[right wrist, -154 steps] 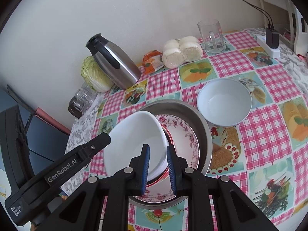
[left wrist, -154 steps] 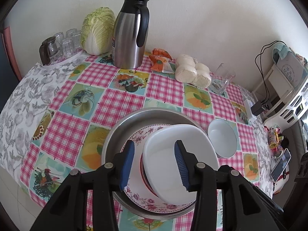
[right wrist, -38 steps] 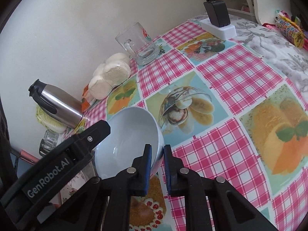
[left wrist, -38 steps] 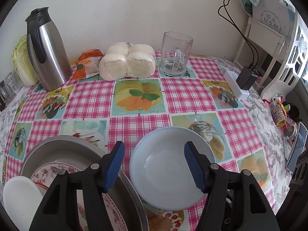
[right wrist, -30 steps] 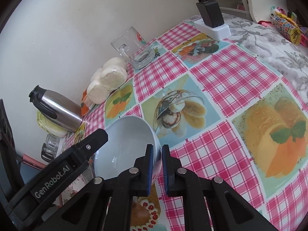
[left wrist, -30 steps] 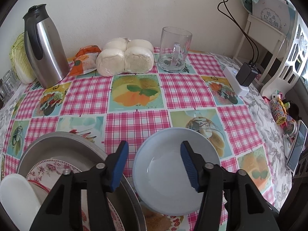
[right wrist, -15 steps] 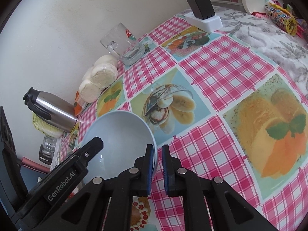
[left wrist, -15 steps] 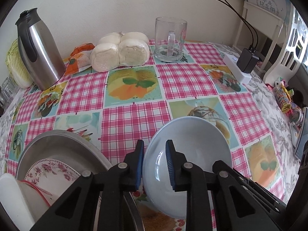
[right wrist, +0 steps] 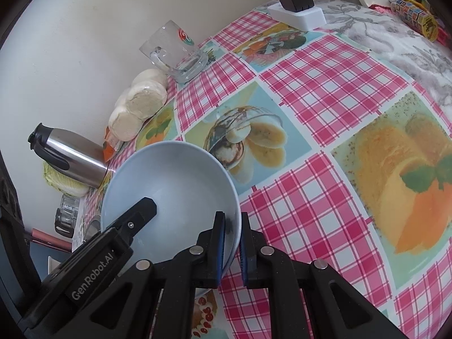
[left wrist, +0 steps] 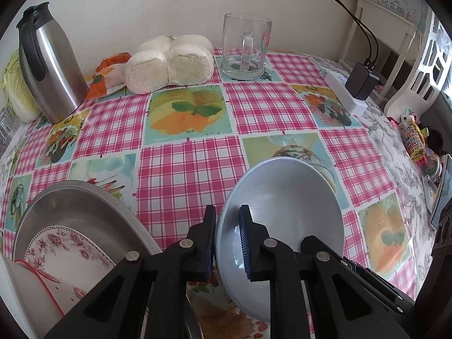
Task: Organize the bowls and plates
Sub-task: 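Lift the plain pale bowl with both grippers and carry it over the tray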
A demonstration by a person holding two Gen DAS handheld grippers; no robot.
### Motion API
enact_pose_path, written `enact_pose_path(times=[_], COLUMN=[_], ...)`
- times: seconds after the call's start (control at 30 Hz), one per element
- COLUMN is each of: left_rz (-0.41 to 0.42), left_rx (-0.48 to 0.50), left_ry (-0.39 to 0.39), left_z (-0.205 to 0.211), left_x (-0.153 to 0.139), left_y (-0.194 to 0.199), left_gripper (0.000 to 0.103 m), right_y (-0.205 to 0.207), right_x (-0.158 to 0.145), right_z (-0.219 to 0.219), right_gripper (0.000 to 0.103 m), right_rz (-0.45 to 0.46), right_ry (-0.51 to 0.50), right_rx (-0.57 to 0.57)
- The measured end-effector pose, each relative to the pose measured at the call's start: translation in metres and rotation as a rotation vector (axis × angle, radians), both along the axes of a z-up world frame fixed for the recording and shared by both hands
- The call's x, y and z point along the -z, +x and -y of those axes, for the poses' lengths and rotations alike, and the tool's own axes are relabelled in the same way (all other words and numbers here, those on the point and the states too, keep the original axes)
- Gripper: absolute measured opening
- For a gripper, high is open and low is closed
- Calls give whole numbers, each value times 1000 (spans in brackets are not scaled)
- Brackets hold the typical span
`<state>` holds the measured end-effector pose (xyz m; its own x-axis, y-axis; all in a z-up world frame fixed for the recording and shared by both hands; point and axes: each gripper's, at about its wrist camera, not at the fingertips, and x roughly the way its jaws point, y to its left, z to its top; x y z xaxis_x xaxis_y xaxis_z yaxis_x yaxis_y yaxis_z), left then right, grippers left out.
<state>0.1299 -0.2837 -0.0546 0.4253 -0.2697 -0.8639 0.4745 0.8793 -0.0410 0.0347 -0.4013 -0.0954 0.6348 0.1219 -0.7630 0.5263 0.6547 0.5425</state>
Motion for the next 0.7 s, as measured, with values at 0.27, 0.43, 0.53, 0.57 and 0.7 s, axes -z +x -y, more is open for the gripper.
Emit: enact_pose_path(times=[0.27, 0.43, 0.53, 0.57, 0.7], left_rz=[1, 72, 120, 138, 186], left_rx=[0, 13, 19, 21, 20], left_ry=[-44, -92, -128, -143, -185], left_z=[-5, -12, -20, -23, -38], left_x=[-17, -57, -84, -95, -127], left_y=[-4, -17, -27, -31, -45], left_gripper=[16, 16, 16, 16, 16], right_y=[-6, -16, -22, -25, -35], right_x=[-18, -53, -79, -88, -121], right_z=[2, 0, -7, -9, -20], right_gripper=[10, 10, 10, 10, 11], right_rz=[19, 88, 131, 146, 203], right_ry=[-9, -35, -64, -73, -105], right_rx=[15, 24, 29, 31, 32])
